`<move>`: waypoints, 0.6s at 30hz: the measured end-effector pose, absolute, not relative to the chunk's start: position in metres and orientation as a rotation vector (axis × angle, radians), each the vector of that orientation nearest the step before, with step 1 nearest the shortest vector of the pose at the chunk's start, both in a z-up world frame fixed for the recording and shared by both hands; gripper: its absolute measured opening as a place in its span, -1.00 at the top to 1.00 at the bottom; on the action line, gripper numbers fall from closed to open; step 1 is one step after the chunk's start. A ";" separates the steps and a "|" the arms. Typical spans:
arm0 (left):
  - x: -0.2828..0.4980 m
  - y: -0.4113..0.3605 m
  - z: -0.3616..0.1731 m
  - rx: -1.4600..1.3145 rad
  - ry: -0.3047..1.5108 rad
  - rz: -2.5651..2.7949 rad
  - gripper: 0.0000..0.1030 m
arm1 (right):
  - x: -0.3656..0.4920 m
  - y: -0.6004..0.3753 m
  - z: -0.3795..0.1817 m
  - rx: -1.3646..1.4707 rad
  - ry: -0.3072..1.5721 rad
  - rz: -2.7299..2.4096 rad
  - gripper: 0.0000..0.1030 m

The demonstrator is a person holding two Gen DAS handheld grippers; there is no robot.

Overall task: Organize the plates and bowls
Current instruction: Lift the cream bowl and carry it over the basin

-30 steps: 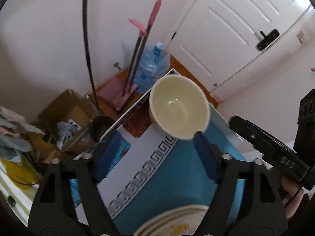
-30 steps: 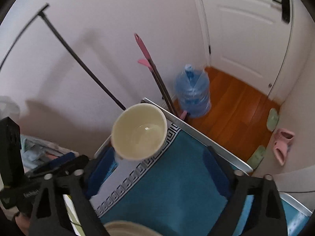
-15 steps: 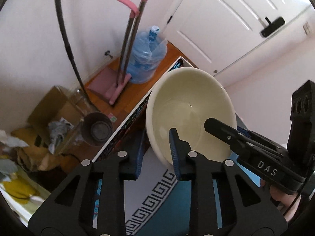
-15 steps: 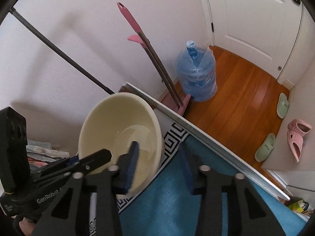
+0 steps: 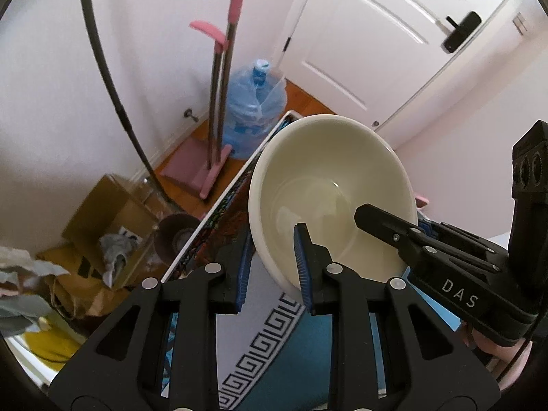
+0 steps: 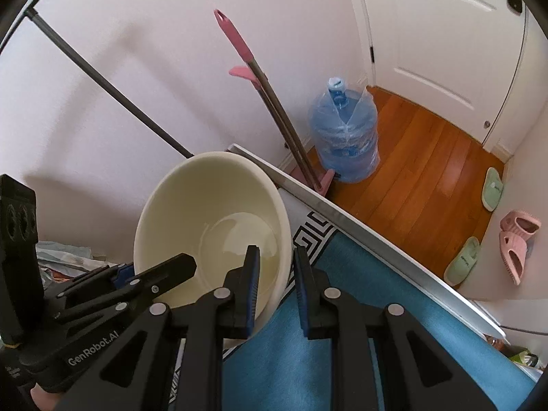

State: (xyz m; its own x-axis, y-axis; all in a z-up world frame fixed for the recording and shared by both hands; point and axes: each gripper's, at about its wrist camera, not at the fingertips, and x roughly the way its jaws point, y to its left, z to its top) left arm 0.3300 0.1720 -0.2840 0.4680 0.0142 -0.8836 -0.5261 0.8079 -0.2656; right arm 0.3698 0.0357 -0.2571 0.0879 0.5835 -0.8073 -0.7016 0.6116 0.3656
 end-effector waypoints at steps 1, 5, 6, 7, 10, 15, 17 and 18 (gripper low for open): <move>0.328 0.168 -0.277 -0.551 1.035 0.347 0.58 | 0.367 0.030 -0.250 -0.119 1.116 0.956 0.65; 0.319 0.148 -0.245 -0.525 1.001 0.323 0.58 | 0.354 0.005 -0.224 -0.089 1.069 0.949 0.65; 0.317 0.141 -0.238 -0.519 0.993 0.319 0.58 | 0.352 -0.001 -0.218 -0.082 1.058 0.946 0.65; 0.314 0.133 -0.229 -0.511 0.985 0.313 0.58 | 0.346 -0.013 -0.209 -0.074 1.042 0.942 0.65; 0.303 0.103 -0.203 -0.491 0.958 0.284 0.58 | 0.333 -0.042 -0.188 -0.057 1.012 0.924 0.65; 0.280 0.040 -0.173 -0.463 0.937 0.240 0.58 | 0.305 -0.108 -0.159 -0.030 0.967 0.891 0.65; 0.269 0.009 -0.164 -0.452 0.934 0.214 0.58 | 0.291 -0.137 -0.150 -0.023 0.951 0.868 0.65; 0.265 -0.003 -0.161 -0.446 0.935 0.202 0.58 | 0.283 -0.156 -0.145 -0.020 0.943 0.853 0.65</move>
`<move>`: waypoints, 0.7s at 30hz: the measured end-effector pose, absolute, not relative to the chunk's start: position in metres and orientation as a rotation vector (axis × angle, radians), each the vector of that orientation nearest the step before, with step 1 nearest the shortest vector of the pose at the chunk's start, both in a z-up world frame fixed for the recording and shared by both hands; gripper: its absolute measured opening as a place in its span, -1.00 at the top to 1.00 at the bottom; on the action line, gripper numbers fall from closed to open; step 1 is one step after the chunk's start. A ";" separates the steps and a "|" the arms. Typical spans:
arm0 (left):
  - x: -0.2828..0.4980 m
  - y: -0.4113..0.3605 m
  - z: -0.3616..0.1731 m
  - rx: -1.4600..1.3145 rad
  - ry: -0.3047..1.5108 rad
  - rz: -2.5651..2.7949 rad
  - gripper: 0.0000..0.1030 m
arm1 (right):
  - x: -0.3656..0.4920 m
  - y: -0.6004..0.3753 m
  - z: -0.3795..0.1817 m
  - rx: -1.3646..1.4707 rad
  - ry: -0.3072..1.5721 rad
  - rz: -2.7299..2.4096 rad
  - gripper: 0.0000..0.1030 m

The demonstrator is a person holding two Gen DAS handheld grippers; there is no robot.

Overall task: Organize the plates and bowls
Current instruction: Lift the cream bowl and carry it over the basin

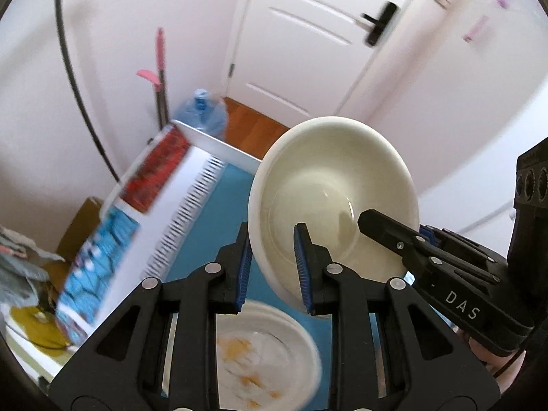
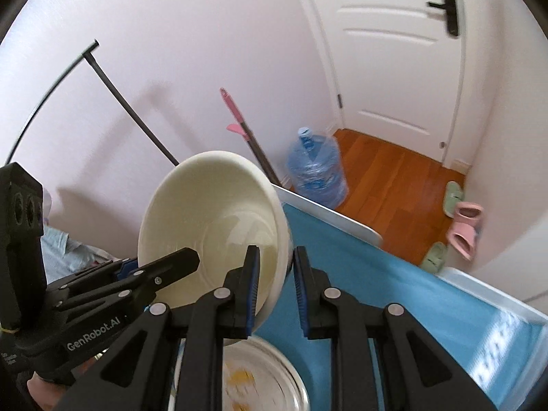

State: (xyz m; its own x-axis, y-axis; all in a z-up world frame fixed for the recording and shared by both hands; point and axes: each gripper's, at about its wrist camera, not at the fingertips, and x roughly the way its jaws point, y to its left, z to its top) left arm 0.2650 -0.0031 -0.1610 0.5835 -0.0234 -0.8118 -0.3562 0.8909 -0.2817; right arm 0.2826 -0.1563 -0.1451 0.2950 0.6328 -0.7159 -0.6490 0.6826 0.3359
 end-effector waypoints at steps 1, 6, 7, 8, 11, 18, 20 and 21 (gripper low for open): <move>0.261 -0.019 -0.157 -0.439 0.934 0.187 0.58 | 0.276 -0.173 -0.142 -0.017 0.937 0.840 0.65; 0.241 -0.100 -0.151 -0.417 0.935 0.107 0.58 | 0.243 -0.251 -0.135 -0.003 0.923 0.766 0.65; 0.238 -0.115 -0.150 -0.413 0.935 0.094 0.58 | 0.237 -0.264 -0.135 0.001 0.921 0.754 0.65; 0.232 -0.133 -0.150 -0.408 0.936 0.079 0.58 | 0.233 -0.283 -0.137 0.007 0.920 0.738 0.65; 0.221 -0.177 -0.155 -0.398 0.950 0.032 0.58 | 0.226 -0.323 -0.143 0.016 0.923 0.697 0.65; 0.207 -0.246 -0.179 -0.347 1.042 -0.066 0.58 | 0.200 -0.403 -0.170 0.063 0.964 0.601 0.65; 0.204 -0.261 -0.189 -0.321 1.069 -0.087 0.58 | 0.193 -0.415 -0.182 0.068 0.982 0.573 0.65; 0.203 -0.269 -0.197 -0.305 1.085 -0.094 0.58 | 0.191 -0.419 -0.188 0.071 0.990 0.562 0.65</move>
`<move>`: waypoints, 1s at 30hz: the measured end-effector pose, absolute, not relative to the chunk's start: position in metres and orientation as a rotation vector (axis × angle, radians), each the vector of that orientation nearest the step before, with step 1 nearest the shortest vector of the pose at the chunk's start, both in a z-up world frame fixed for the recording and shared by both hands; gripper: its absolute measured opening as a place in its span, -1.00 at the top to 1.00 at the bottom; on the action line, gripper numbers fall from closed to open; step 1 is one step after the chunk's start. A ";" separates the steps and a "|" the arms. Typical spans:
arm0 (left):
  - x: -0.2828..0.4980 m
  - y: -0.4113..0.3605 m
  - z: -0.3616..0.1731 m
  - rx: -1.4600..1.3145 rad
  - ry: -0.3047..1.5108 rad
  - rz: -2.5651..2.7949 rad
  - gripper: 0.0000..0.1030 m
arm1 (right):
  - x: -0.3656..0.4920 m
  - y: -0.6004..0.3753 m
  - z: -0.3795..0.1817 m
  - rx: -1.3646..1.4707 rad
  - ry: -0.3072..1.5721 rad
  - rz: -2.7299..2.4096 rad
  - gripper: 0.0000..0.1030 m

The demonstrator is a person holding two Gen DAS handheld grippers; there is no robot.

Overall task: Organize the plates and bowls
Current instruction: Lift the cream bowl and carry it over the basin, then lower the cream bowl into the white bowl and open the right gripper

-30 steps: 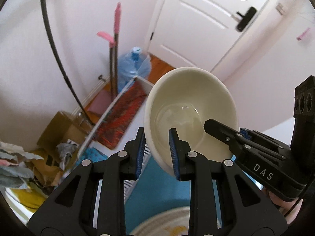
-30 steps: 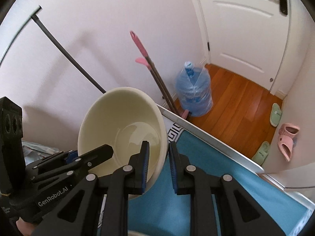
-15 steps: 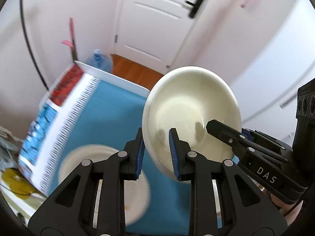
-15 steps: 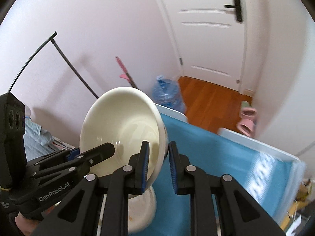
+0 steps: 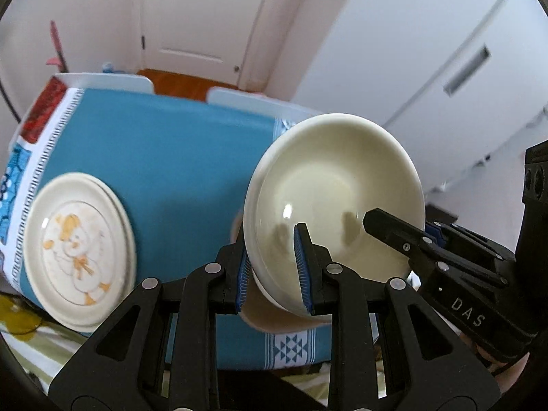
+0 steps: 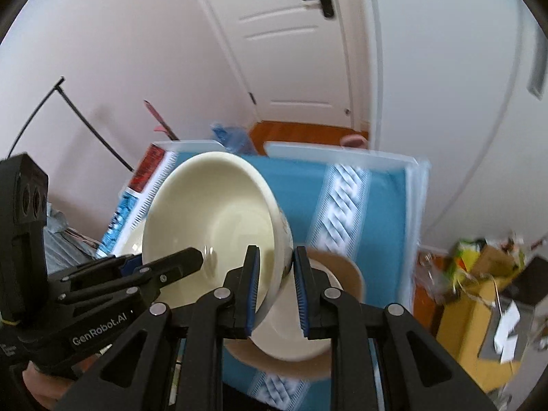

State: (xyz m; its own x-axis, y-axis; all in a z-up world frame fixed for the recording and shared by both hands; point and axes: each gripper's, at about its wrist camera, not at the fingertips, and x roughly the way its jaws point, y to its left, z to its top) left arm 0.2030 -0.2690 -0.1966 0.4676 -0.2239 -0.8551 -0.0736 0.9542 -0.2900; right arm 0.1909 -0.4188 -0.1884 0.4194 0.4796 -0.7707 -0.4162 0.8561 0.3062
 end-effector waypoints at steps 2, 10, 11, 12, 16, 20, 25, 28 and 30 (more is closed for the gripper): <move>0.203 -0.275 -0.209 -0.293 1.112 -0.099 0.58 | 0.186 -0.426 -0.204 0.085 1.013 0.543 0.65; 0.202 -0.296 -0.252 -0.212 1.209 -0.098 0.58 | 0.180 -0.447 -0.254 0.146 1.101 0.514 0.65; 0.202 -0.298 -0.255 -0.194 1.215 -0.092 0.58 | 0.179 -0.447 -0.256 0.147 1.105 0.515 0.65; 0.203 -0.296 -0.257 -0.177 1.219 -0.085 0.58 | 0.180 -0.447 -0.259 0.148 1.109 0.517 0.65; 0.205 -0.296 -0.262 -0.120 1.230 -0.072 0.58 | 0.182 -0.442 -0.266 0.127 1.116 0.522 0.65; 0.209 -0.302 -0.264 -0.072 1.227 -0.063 0.58 | 0.183 -0.439 -0.269 0.101 1.117 0.514 0.65; 0.210 -0.311 -0.264 -0.002 1.221 -0.047 0.58 | 0.184 -0.440 -0.270 0.072 1.116 0.507 0.65; 0.213 -0.313 -0.265 0.014 1.222 -0.040 0.58 | 0.184 -0.439 -0.270 0.053 1.114 0.509 0.65; 0.213 -0.314 -0.266 0.032 1.220 -0.033 0.58 | 0.184 -0.437 -0.270 0.042 1.113 0.507 0.65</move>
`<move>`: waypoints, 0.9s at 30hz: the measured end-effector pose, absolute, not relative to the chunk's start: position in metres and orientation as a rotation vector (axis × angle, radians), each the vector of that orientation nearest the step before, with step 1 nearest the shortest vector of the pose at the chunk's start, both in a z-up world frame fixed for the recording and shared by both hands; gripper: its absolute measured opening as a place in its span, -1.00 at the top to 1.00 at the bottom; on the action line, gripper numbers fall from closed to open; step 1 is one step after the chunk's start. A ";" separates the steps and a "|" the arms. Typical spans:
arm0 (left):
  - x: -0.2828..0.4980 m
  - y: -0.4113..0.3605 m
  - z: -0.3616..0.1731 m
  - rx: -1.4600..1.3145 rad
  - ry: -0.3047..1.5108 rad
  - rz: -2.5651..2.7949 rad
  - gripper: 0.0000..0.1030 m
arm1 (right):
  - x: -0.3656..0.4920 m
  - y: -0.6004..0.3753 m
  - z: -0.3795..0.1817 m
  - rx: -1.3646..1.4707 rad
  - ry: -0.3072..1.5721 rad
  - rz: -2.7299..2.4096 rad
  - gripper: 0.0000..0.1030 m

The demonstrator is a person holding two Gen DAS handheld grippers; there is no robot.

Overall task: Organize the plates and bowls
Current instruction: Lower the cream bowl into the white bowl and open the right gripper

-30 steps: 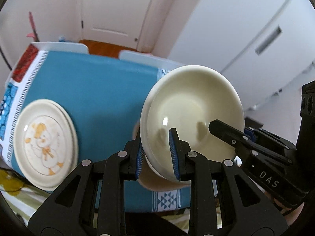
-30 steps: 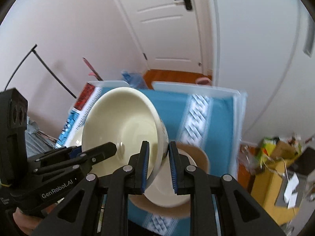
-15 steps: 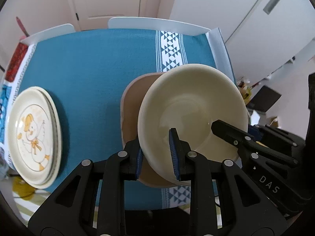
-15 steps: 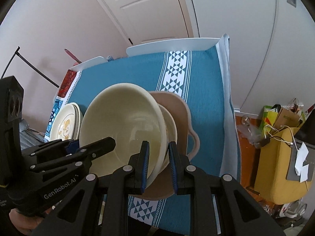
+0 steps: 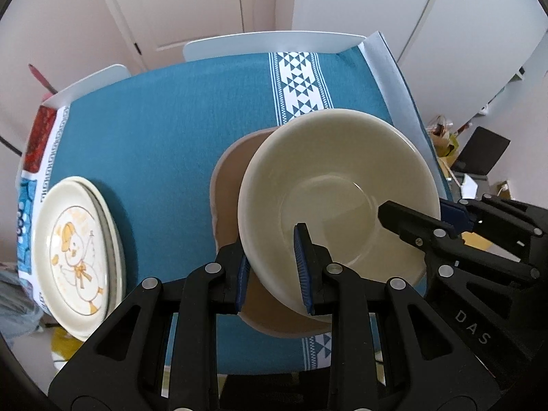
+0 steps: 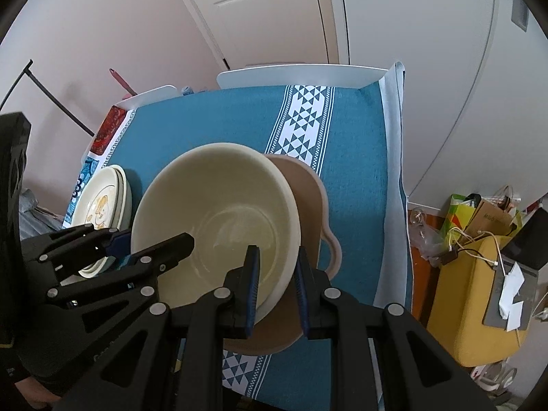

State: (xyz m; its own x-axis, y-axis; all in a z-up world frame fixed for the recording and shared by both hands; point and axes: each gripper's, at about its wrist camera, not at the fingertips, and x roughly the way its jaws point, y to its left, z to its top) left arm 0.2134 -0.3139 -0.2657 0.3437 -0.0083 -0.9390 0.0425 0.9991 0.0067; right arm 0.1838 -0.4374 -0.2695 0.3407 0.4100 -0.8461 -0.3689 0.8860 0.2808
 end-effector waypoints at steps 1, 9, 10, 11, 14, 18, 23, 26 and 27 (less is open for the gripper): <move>0.213 -0.314 -0.266 0.039 1.218 -0.032 0.58 | 0.184 -0.437 -0.269 0.040 1.113 0.506 0.65; 0.215 -0.317 -0.269 0.077 1.204 -0.019 0.58 | 0.185 -0.439 -0.270 0.043 1.127 0.495 0.65; 0.215 -0.318 -0.269 0.079 1.204 -0.019 0.58 | 0.185 -0.440 -0.271 0.049 1.128 0.496 0.65; 0.215 -0.318 -0.270 0.084 1.203 -0.019 0.58 | 0.185 -0.440 -0.270 0.053 1.128 0.498 0.65; 0.215 -0.317 -0.270 0.090 1.206 -0.020 0.58 | 0.185 -0.441 -0.270 0.055 1.127 0.497 0.65; 0.216 -0.316 -0.268 0.084 1.218 -0.028 0.58 | 0.185 -0.440 -0.270 0.055 1.130 0.498 0.65; 0.212 -0.307 -0.250 0.064 1.185 -0.036 0.58 | 0.183 -0.441 -0.267 0.066 1.128 0.499 0.65; 0.209 -0.300 -0.237 0.057 1.154 -0.031 0.58 | 0.180 -0.446 -0.260 0.079 1.108 0.500 0.65; 0.208 -0.296 -0.232 0.050 1.141 -0.031 0.58 | 0.179 -0.447 -0.257 0.085 1.100 0.501 0.65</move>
